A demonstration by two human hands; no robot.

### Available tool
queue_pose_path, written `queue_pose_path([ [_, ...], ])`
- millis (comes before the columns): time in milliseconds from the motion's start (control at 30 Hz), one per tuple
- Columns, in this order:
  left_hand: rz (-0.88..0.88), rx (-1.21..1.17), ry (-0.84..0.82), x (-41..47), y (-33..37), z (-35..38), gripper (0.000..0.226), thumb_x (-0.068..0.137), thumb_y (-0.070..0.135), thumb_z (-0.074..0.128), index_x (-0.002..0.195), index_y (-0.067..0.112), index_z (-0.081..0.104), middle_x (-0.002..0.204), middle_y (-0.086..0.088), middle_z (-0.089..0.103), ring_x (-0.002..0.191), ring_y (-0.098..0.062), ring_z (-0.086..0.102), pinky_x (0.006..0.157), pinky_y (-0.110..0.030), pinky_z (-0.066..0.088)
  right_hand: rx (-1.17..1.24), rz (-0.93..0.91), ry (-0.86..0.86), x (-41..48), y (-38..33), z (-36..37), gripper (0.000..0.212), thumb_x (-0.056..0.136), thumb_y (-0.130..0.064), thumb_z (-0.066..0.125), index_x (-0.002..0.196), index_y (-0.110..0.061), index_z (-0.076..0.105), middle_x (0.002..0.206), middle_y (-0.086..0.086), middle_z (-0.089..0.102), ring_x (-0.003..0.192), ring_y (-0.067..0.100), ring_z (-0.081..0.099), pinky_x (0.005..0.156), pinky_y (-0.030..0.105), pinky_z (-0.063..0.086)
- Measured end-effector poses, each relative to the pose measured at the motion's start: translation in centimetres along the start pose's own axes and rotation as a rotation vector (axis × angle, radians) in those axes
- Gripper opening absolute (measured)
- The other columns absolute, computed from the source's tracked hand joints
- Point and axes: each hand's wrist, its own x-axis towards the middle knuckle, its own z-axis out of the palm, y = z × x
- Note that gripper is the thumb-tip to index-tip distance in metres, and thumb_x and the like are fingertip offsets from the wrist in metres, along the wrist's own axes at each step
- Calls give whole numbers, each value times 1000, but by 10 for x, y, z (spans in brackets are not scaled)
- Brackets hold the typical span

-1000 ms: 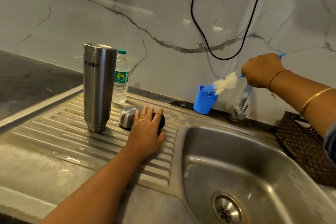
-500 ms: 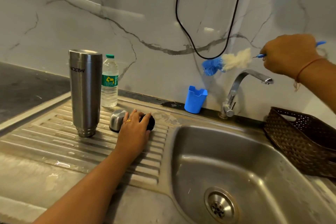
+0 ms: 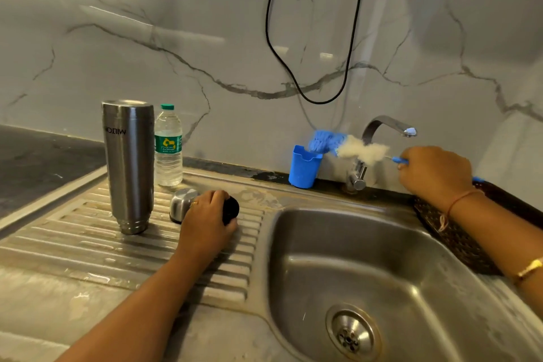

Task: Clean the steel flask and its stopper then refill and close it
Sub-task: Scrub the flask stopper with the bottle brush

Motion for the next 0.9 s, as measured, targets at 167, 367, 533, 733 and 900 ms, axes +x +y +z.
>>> queue_pose_path([
  [167, -219, -467, 69, -6, 19, -2, 57, 75, 22, 79, 122, 20, 47, 114, -1, 54, 98, -16, 56, 82, -27, 49, 277, 4, -219, -44, 14, 17, 13, 94, -26, 51, 87, -15, 55, 78, 6, 58, 69, 23, 54, 56, 31, 38],
  [367, -692, -1454, -164, 0, 54, 9, 21, 96, 8, 51, 115, 16, 49, 112, -16, 60, 87, -32, 67, 64, -34, 60, 616, 17, -312, -98, 24, 30, 11, 93, -24, 55, 103, -24, 59, 88, 2, 66, 78, 20, 63, 75, 39, 51],
  [533, -870, -1772, -289, 4, 97, 31, 30, 91, 8, 55, 120, 1, 51, 112, -21, 57, 91, -25, 61, 60, -24, 58, 713, -1, -277, -121, 30, 35, 38, 92, -22, 58, 130, -23, 56, 124, -3, 62, 111, 11, 57, 98, 24, 41],
  [733, -909, -1909, -518, 1, 147, 57, 21, 88, 7, 58, 108, 1, 57, 103, -19, 65, 79, -21, 67, 68, -26, 57, 684, -6, -283, -137, 39, 46, 40, 95, -24, 53, 135, -27, 50, 133, -13, 54, 121, 2, 50, 86, -2, 29],
  [900, -951, -1825, -612, 0, 135, 70, 43, 74, 30, 65, 112, 9, 58, 99, -11, 66, 85, -20, 59, 74, -29, 50, 688, 20, -329, -159, 48, 61, 41, 96, -25, 51, 137, -28, 47, 134, -17, 52, 121, -1, 49, 79, -10, 27],
])
